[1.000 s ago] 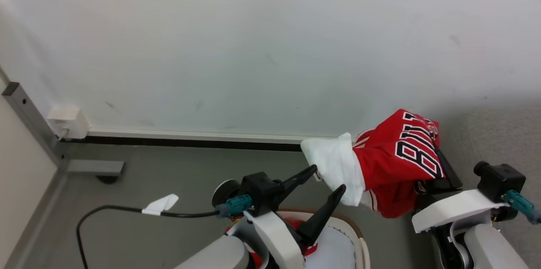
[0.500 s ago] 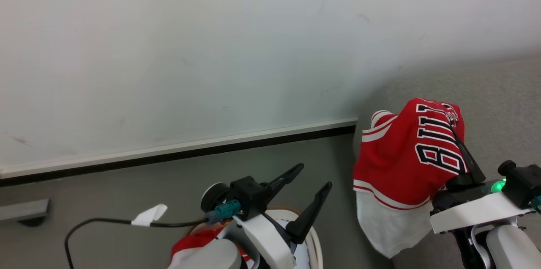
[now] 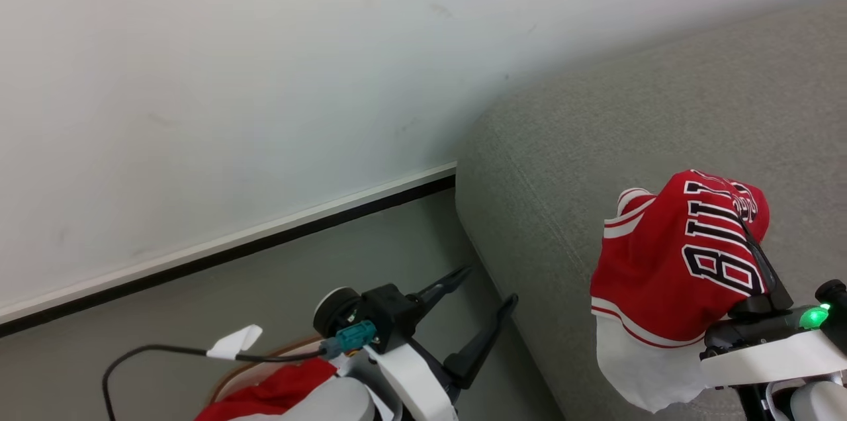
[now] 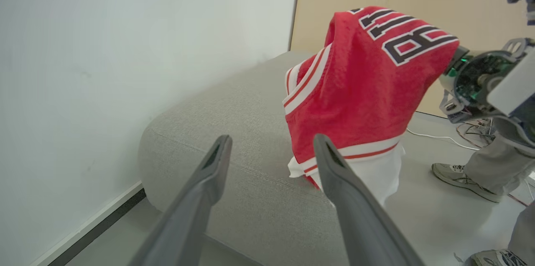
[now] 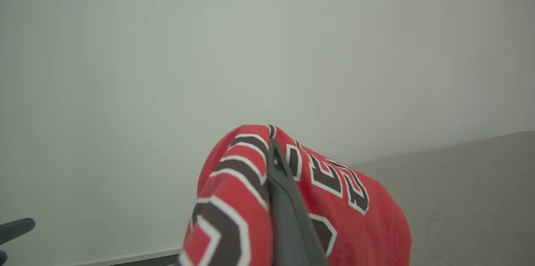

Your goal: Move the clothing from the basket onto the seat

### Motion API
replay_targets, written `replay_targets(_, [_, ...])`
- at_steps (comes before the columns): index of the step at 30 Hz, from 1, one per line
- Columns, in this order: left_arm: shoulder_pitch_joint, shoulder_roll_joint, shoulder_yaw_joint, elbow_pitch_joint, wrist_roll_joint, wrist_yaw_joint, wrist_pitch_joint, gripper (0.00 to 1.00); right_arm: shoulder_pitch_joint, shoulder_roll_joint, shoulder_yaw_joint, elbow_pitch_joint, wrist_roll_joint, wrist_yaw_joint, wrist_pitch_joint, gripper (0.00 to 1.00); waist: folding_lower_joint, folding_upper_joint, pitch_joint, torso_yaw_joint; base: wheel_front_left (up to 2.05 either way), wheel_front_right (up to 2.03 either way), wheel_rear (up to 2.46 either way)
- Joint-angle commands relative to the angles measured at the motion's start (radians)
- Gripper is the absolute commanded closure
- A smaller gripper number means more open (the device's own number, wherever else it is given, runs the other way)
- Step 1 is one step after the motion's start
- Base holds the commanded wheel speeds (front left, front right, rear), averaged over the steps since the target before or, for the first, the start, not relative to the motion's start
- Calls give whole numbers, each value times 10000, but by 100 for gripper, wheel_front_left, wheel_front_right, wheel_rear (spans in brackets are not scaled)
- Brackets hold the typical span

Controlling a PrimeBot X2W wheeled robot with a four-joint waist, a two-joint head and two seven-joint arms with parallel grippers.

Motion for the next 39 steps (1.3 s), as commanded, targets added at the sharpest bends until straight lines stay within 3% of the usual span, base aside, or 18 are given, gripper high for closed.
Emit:
replay_targets(1, [55, -18, 58, 109, 210, -70, -23, 0, 111, 42, -45, -168, -63, -18, -5, 100, 0, -1, 123, -296, 0, 0, 0])
replay_targets(12, [-246, -73, 352, 137, 639, -361, -35, 0, -475, -168, -103, -193, 36, -18, -5, 100, 0, -1, 732, -404, 0, 0, 0])
replay_targets(16, [-432, -6, 326, 112, 816, -452, -34, 0, -1078, -328, -101, -65, 406, -18, 83, 100, 0, -1, 1143, -301, 0, 0, 0])
replay_targets(18, [-599, 65, 277, 83, 894, -514, -30, 0, -1596, -320, -132, -9, 1130, -18, 237, 100, 0, -1, 1499, -196, 0, 0, 0])
replay_targets(29, [-1724, 869, 327, -646, 1233, -676, 485, 0, -5079, -2106, -927, 1230, 2271, -18, 712, 100, 0, -1, 4087, 774, 0, 0, 0])
replay_targets(39, [-2244, 1347, 496, -1276, 1414, -603, 658, 0, -7288, -3406, -2052, 3758, 1589, -18, 688, 100, 0, -1, 5590, 1513, 0, 0, 0])
